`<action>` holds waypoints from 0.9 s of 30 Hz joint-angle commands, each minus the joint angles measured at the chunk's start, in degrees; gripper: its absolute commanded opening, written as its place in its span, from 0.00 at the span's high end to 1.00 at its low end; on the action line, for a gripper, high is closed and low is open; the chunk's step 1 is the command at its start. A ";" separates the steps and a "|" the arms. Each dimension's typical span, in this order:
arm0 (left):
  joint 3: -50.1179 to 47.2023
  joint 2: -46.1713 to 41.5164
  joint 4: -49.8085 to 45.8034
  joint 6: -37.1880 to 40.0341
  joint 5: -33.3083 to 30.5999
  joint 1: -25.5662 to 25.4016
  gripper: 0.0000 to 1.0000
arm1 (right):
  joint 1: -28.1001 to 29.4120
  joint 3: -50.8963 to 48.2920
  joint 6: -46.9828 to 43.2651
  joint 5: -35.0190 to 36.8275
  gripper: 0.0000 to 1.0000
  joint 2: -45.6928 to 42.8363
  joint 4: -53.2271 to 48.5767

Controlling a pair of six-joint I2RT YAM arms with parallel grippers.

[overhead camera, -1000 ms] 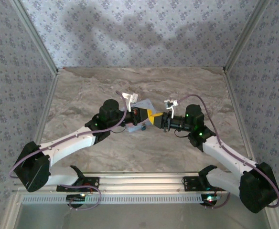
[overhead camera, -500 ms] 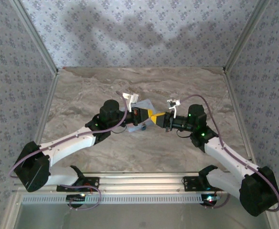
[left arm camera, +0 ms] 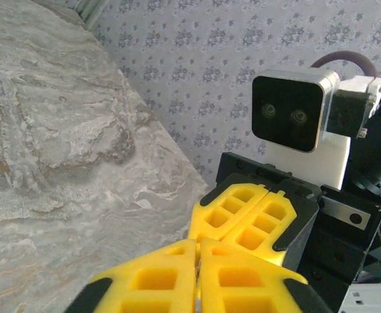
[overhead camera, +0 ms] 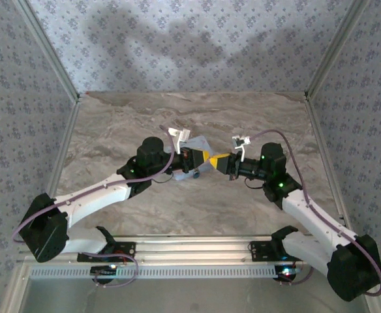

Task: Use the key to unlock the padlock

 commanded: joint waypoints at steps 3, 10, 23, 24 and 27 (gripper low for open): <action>1.29 -3.08 -5.76 2.67 -3.41 1.68 0.72 | -1.96 0.78 -5.31 5.10 1.00 -2.37 -9.94; 8.76 1.06 -25.47 12.98 -13.97 2.15 0.53 | -2.65 1.93 -10.70 16.37 1.00 -4.71 -25.39; 34.53 28.09 -43.19 22.62 -18.06 -0.06 0.47 | -11.14 2.74 -9.79 29.93 1.00 -4.66 -44.33; 36.49 29.91 -44.24 23.01 -18.18 -0.29 0.47 | -11.81 2.72 -9.81 29.99 1.00 -4.48 -44.87; 41.43 34.75 -47.34 23.60 -19.05 -0.87 0.46 | -13.30 2.30 -10.07 29.59 1.00 -4.32 -45.92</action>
